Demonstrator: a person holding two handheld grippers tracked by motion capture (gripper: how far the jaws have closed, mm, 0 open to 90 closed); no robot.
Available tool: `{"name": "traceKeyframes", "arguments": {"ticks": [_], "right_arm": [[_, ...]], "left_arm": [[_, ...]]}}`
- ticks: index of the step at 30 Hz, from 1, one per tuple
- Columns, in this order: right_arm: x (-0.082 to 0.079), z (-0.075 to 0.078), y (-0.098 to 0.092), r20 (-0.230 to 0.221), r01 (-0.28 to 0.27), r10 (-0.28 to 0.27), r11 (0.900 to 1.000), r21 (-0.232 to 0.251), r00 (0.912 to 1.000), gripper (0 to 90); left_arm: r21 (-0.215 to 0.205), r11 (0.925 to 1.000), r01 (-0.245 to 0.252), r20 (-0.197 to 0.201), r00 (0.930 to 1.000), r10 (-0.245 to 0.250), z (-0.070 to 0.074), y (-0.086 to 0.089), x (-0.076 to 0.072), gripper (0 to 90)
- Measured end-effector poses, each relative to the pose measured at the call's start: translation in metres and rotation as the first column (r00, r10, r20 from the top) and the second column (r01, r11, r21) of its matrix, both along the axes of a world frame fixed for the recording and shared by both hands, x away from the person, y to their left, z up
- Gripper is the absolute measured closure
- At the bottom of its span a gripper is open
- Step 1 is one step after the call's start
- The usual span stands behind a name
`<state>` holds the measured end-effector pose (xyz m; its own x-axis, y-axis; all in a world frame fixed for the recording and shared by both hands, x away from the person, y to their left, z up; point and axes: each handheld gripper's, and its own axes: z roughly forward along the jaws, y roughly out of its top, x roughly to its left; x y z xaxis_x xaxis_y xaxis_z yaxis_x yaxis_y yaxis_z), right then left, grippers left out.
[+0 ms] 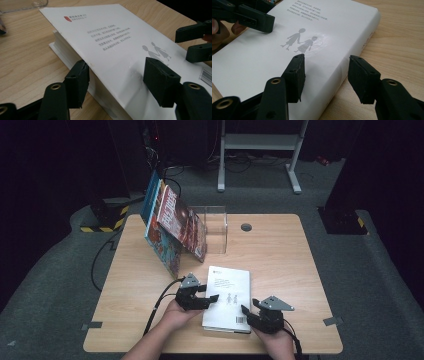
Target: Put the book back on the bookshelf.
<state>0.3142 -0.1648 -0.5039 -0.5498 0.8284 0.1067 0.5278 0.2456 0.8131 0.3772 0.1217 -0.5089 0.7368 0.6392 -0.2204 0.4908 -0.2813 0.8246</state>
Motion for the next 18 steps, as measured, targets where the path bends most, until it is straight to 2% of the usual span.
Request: {"name": "traceKeyframes", "arguments": {"ticks": [2,5,6,10,16,17,18], "right_arm": [[0.000,0.000,0.000,0.001,-0.002,0.002,1.000,0.001,1.0000,47.8],[0.000,0.000,-0.001,-0.001,-0.004,0.005,1.000,0.004,1.0000,47.5],[0.000,0.000,-0.001,0.000,-0.005,0.005,1.000,0.004,1.0000,47.4],[0.000,0.000,-0.001,0.001,-0.003,0.003,1.000,0.006,1.0000,46.5],[0.002,-0.001,-0.005,-0.028,0.003,-0.002,0.999,0.035,0.9996,42.6],[0.003,0.000,-0.006,-0.041,0.006,-0.004,0.999,0.045,0.9991,41.1],[0.004,0.000,-0.008,-0.035,0.007,-0.006,0.999,0.044,0.9994,40.8]], "left_arm": [[0.003,1.0000,0.004,0.015,0.9999,-0.004,0.001,0.000,-0.001,39.5],[0.000,1.0000,0.002,0.017,0.9999,-0.002,0.001,0.002,-0.002,41.8],[0.000,1.0000,0.001,0.037,0.9993,-0.001,0.001,0.002,-0.003,41.8],[0.005,1.0000,0.002,0.065,0.9979,-0.002,0.003,0.002,-0.005,42.7],[0.017,0.9998,0.010,0.112,0.9936,-0.012,0.005,0.002,-0.009,42.9],[0.018,0.9998,0.012,0.134,0.9908,-0.015,0.006,0.002,-0.010,42.9],[0.019,0.9997,0.012,0.144,0.9895,-0.015,0.007,0.002,-0.011,42.9]]}}
